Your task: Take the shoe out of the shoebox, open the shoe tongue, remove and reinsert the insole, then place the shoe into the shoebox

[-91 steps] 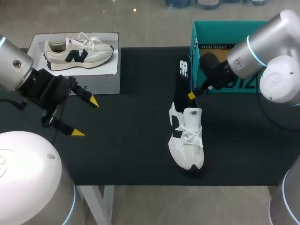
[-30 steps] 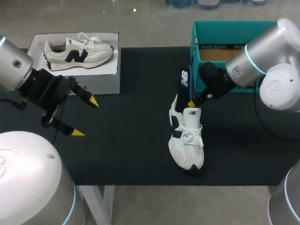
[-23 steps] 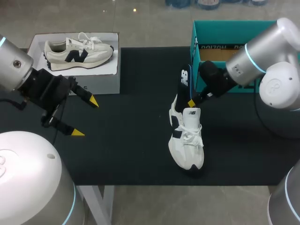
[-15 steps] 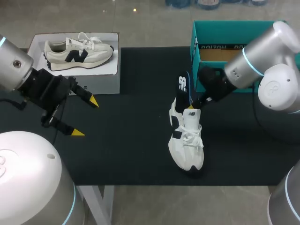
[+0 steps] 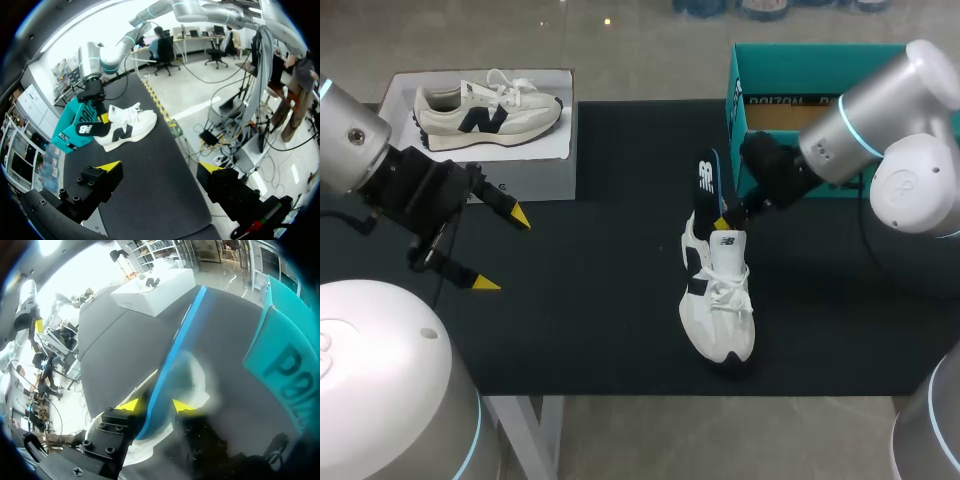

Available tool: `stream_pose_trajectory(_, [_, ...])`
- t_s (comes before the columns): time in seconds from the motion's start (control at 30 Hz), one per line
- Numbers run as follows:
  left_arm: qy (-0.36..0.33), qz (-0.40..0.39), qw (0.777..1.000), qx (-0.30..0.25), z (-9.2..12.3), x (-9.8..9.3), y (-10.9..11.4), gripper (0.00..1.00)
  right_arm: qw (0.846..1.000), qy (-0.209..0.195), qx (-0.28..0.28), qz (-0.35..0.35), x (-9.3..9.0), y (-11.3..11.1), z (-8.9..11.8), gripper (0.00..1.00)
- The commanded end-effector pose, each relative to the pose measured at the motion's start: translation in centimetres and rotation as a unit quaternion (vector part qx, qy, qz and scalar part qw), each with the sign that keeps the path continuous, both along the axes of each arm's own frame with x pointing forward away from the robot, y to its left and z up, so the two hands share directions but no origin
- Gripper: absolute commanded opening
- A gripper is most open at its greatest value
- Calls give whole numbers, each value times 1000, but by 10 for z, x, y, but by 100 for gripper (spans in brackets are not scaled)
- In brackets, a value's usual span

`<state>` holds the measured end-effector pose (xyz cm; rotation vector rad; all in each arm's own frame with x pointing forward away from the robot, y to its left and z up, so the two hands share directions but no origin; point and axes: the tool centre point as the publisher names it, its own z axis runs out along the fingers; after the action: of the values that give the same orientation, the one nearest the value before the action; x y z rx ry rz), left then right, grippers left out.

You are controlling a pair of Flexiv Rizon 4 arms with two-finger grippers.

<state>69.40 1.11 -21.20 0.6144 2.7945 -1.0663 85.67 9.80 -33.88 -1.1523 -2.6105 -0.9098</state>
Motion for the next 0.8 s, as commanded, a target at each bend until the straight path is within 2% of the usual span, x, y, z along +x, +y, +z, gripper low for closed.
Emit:
stream_pose_trajectory(0.03, [1, 0, 1000, 1, 0, 0, 0, 100, 1000, -3, -6, -4, 5, 1, 3, 40])
stream_pose_trajectory(0.2, [1, 0, 1000, 1, 0, 0, 0, 100, 1000, -8, -13, -9, 14, -2, 4, 39])
stream_pose_trajectory(0.4, [1, 0, 1000, 1, 0, 0, 0, 100, 1000, -16, -12, -13, 18, 0, 11, 28])
stream_pose_trajectory(0.43, [1, 0, 1000, 1, 0, 0, 0, 100, 1000, -17, -12, -12, 18, 1, 12, 22])
stream_pose_trajectory(0.5, [1, 0, 1000, 1, 0, 0, 0, 100, 1000, -19, -12, -11, 18, 2, 13, 0])
stream_pose_trajectory(0.8, [1, 0, 1000, 1, 0, 0, 0, 100, 1000, -12, -9, -19, 12, -3, 6, 0])
